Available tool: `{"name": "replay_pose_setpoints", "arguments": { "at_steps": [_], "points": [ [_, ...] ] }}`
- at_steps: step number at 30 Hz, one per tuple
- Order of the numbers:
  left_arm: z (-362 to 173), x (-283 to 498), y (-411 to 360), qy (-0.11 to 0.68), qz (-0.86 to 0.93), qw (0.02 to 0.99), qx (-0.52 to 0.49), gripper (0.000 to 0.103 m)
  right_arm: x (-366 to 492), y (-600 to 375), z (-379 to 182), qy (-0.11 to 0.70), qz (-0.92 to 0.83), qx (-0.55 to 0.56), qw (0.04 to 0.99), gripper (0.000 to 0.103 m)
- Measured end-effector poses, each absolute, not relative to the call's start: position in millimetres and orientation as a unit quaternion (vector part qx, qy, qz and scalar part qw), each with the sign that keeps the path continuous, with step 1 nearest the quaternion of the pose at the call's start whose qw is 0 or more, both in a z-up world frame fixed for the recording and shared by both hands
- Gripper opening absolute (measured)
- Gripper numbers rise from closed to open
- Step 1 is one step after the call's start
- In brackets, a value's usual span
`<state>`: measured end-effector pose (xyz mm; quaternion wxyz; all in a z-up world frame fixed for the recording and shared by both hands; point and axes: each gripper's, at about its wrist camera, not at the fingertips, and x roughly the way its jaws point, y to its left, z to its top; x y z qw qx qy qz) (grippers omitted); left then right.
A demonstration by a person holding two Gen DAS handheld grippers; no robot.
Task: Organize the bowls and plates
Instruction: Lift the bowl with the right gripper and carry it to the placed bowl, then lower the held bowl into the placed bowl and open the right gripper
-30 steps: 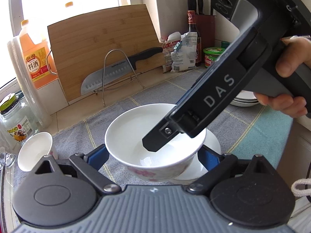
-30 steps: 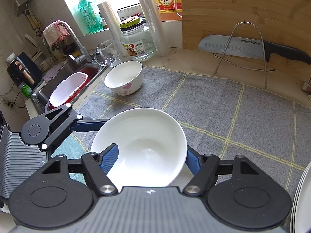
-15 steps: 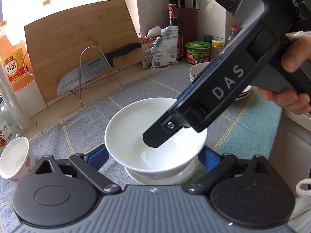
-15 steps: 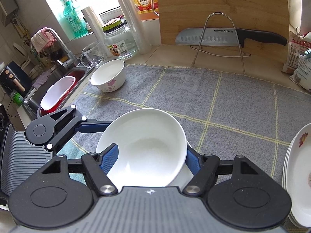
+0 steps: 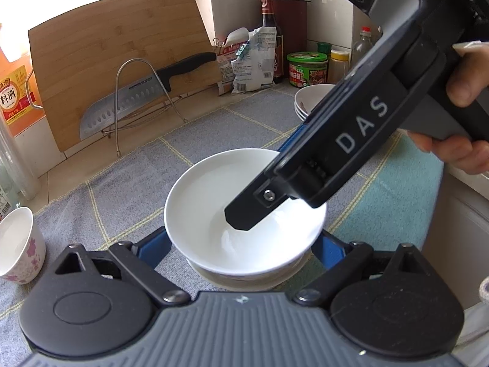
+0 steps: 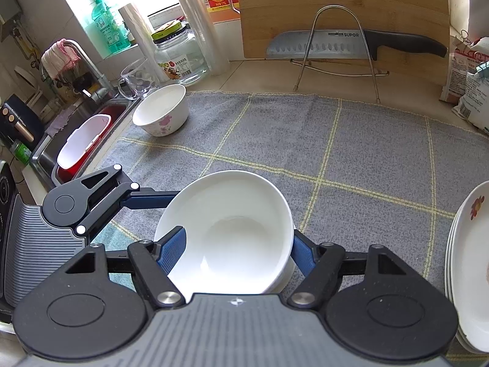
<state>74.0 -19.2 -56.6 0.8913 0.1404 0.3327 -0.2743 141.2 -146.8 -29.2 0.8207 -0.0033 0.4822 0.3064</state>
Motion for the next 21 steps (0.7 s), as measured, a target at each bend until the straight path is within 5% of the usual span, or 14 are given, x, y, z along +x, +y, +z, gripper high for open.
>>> {"name": "replay_pose_setpoints", "arguments": {
  "at_steps": [21],
  "points": [
    [-59.4, 79.5, -18.0, 0.344, -0.276, 0.888, 0.129, 0.097, 147.0, -145.2, -35.8, 0.49, 0.307, -0.008, 0.816, 0.078]
  ]
}}
